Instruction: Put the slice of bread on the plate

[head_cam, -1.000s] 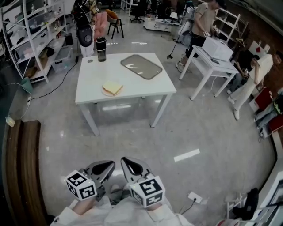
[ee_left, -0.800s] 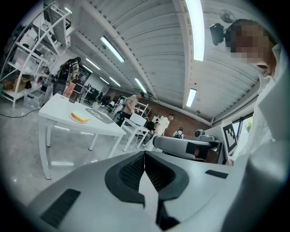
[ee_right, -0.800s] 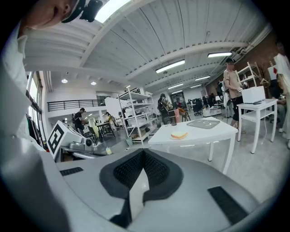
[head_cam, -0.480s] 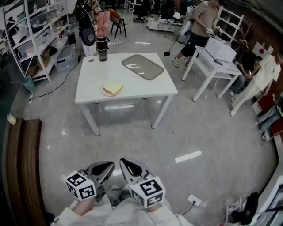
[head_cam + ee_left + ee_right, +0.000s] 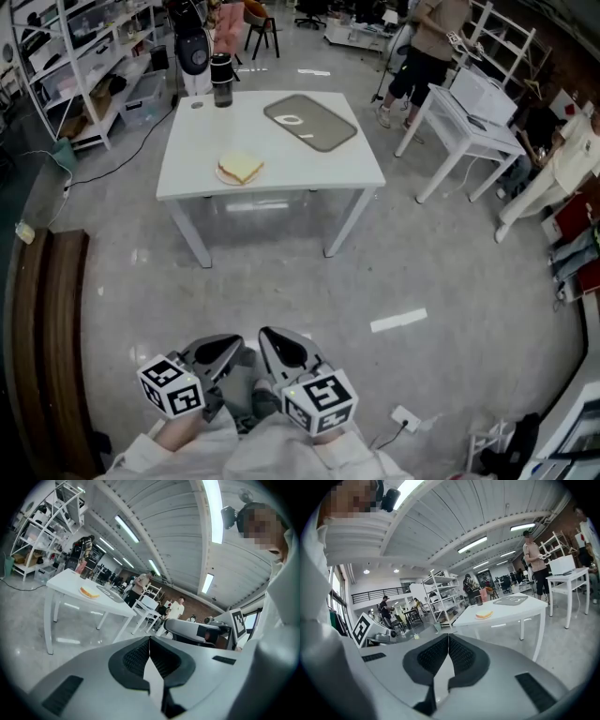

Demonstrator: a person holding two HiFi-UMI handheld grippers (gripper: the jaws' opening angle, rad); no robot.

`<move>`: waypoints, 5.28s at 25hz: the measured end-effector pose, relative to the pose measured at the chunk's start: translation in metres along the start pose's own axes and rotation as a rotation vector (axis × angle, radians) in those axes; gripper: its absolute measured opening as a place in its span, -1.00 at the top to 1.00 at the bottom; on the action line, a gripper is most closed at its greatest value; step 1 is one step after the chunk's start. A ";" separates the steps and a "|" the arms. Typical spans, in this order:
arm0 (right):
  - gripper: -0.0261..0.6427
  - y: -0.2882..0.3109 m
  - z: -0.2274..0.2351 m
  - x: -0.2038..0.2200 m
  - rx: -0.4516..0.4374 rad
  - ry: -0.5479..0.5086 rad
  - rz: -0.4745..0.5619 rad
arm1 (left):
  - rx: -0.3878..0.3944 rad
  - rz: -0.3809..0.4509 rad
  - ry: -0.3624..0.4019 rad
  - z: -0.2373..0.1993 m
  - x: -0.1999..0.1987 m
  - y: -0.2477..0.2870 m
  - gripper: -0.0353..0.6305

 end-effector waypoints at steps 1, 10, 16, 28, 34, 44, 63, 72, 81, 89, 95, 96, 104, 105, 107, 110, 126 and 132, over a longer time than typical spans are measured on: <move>0.88 0.004 0.004 -0.002 0.005 0.000 -0.004 | 0.001 -0.001 -0.003 -0.004 -0.002 0.003 0.87; 0.88 0.064 0.040 -0.032 0.025 -0.015 -0.024 | 0.021 -0.007 -0.006 -0.059 -0.049 0.034 0.87; 0.88 0.127 0.070 -0.075 0.058 -0.021 -0.021 | 0.049 -0.029 0.008 -0.113 -0.105 0.055 0.87; 0.88 0.232 0.105 -0.143 0.113 -0.011 -0.017 | 0.098 -0.062 0.031 -0.208 -0.194 0.079 0.87; 0.88 0.257 0.121 -0.148 0.133 0.016 -0.040 | 0.127 -0.089 0.006 -0.228 -0.203 0.093 0.87; 0.88 0.286 0.159 -0.161 0.132 0.031 -0.063 | 0.102 -0.088 -0.013 -0.260 -0.226 0.120 0.87; 0.88 0.372 0.266 -0.229 -0.017 -0.028 -0.138 | 0.002 0.000 -0.088 -0.332 -0.313 0.212 0.87; 0.88 0.393 0.309 -0.240 -0.083 -0.031 -0.174 | -0.068 0.029 -0.126 -0.352 -0.330 0.244 0.87; 0.88 0.398 0.321 -0.241 -0.141 -0.048 -0.211 | -0.117 0.046 -0.163 -0.355 -0.330 0.256 0.87; 0.88 0.397 0.316 -0.233 -0.141 -0.040 -0.222 | -0.152 0.039 -0.172 -0.359 -0.318 0.243 0.87; 0.88 0.401 0.311 -0.230 -0.131 -0.040 -0.231 | -0.139 0.016 -0.159 -0.361 -0.314 0.240 0.87; 0.88 0.401 0.311 -0.229 -0.127 -0.037 -0.231 | -0.140 0.011 -0.154 -0.362 -0.313 0.239 0.87; 0.88 0.411 0.311 -0.235 -0.107 -0.029 -0.245 | -0.155 -0.007 -0.180 -0.370 -0.306 0.223 0.87; 0.88 0.413 0.309 -0.235 -0.109 -0.030 -0.249 | -0.157 -0.007 -0.189 -0.372 -0.305 0.220 0.87; 0.88 0.418 0.306 -0.233 -0.113 -0.028 -0.261 | -0.153 0.000 -0.218 -0.377 -0.303 0.216 0.87; 0.88 0.425 0.303 -0.228 -0.121 -0.021 -0.281 | -0.158 -0.004 -0.237 -0.383 -0.299 0.213 0.87; 0.88 0.457 0.313 -0.219 -0.151 0.001 -0.355 | -0.232 0.008 -0.362 -0.417 -0.281 0.207 0.86; 0.88 0.465 0.320 -0.210 -0.162 0.003 -0.402 | -0.253 -0.015 -0.358 -0.424 -0.274 0.212 0.86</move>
Point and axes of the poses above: the fingertips, and each gripper's own axes: y forward along the fingers, z to its right, x out of its underside, the point moved 2 cm from there along -y, backward along the fingers, and after that the axes turned 6 degrees about -z, right-handed, at the moved point
